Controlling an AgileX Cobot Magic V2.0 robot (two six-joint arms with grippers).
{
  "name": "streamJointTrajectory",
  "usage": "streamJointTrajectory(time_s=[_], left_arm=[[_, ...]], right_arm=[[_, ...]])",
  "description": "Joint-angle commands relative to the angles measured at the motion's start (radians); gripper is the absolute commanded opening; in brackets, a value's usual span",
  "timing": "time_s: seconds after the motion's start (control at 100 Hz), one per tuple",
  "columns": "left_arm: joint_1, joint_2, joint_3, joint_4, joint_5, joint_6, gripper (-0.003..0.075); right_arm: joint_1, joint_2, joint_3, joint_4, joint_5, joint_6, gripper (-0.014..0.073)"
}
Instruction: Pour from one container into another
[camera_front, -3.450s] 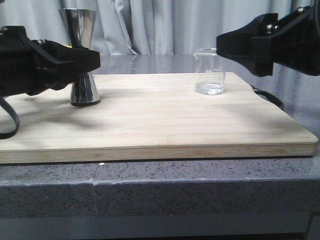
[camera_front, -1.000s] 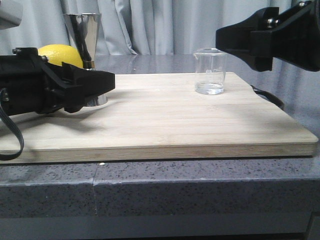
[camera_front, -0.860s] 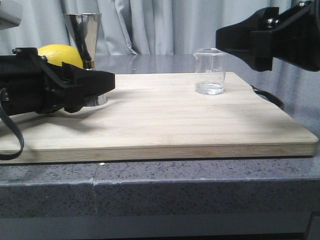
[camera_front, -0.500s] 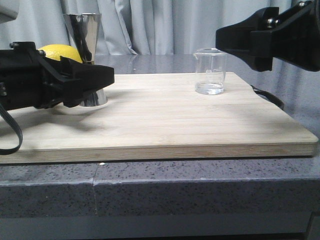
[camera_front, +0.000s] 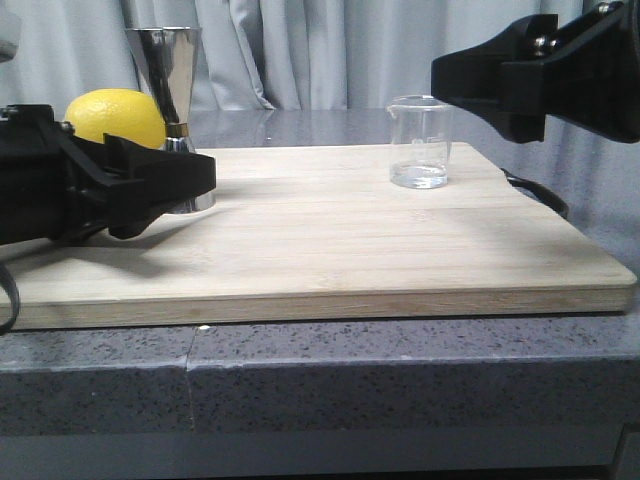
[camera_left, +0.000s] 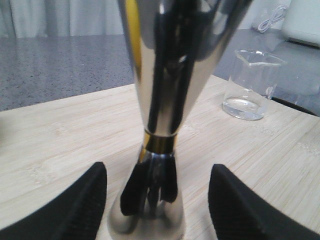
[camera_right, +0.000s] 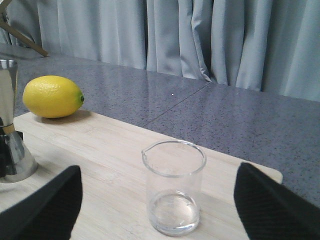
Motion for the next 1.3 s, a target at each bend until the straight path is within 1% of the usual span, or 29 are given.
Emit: streamJointTrajectory(time_s=[0.0, 0.21, 0.68, 1.14, 1.29], left_arm=[[0.001, -0.039, 0.001, -0.024, -0.201, -0.008, 0.0414], [0.001, -0.05, 0.006, -0.02, -0.201, -0.008, 0.0414], [0.001, -0.17, 0.012, -0.01, -0.19, -0.01, 0.0414], [0.001, -0.285, 0.09, -0.015, -0.164, -0.017, 0.0414], [0.001, -0.354, 0.12, -0.044, -0.137, -0.016, 0.0411]], right_arm=[[-0.002, -0.029, -0.019, 0.002, -0.086, -0.002, 0.0562], [-0.002, -0.029, -0.019, 0.002, -0.086, -0.002, 0.0562], [-0.002, -0.029, -0.019, 0.002, -0.086, -0.002, 0.0562], [-0.002, -0.031, -0.019, 0.002, -0.093, -0.002, 0.0562], [-0.002, -0.061, -0.019, 0.039, -0.089, -0.002, 0.0562]])
